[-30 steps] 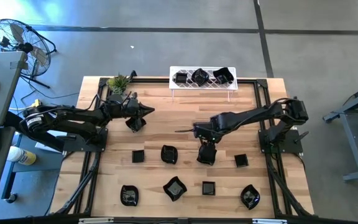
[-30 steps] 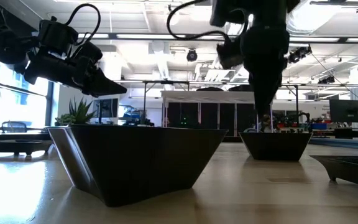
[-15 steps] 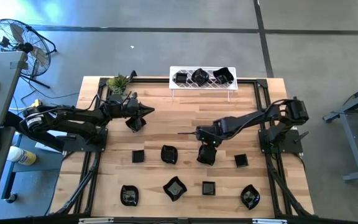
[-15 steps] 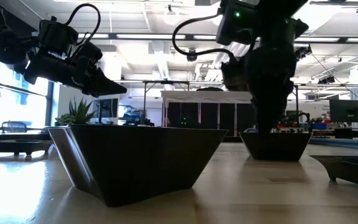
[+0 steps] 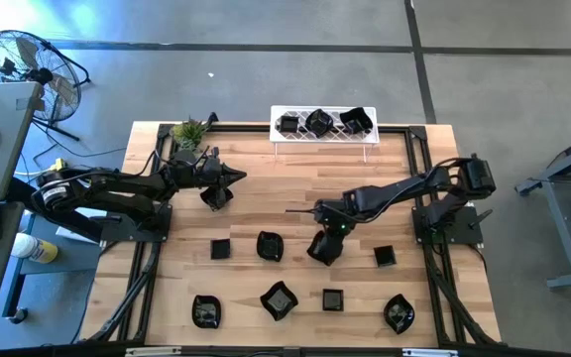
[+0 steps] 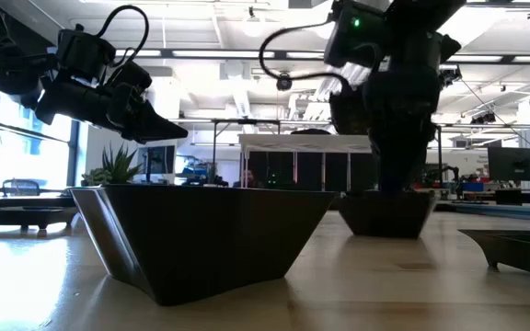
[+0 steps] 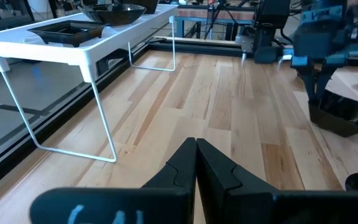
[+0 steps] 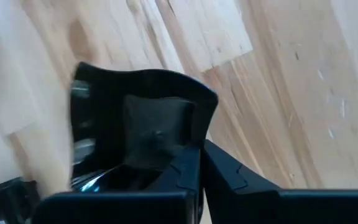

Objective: Pick & Place Mini shaped plates
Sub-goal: Stack the distorted square plate on top of the distorted square plate on the shelf

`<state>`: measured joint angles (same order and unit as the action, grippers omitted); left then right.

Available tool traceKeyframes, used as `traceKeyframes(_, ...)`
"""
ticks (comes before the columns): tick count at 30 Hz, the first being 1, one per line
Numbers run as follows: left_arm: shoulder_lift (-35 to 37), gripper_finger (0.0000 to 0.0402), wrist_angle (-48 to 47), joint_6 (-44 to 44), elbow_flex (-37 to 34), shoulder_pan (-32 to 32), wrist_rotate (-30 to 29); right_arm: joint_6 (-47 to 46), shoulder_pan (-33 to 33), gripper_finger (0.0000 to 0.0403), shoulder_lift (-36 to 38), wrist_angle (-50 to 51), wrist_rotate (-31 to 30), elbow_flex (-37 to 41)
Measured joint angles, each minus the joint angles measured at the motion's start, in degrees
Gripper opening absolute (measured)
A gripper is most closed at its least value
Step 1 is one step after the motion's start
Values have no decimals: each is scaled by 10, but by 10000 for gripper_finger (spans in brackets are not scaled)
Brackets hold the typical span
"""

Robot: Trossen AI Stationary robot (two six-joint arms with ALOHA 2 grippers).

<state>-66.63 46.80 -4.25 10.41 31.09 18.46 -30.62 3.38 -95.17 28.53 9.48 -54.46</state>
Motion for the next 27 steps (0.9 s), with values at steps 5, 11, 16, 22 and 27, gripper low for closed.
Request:
traceKeyframes(5,0,4,0,0,0,0,0,-18,-11,9,46,1,1,0)
traceKeyframes(11,0,4,-3,0,0,0,0,-18,-58,3,122,62,4,-46)
traceKeyframes(16,0,4,-3,0,0,0,0,36,-150,15,151,211,-1,-161)
traceKeyframes(22,0,4,-3,0,0,0,0,121,-323,17,140,341,-15,-317)
traceKeyframes(27,0,4,-3,0,0,0,0,174,-448,14,130,366,8,-388)
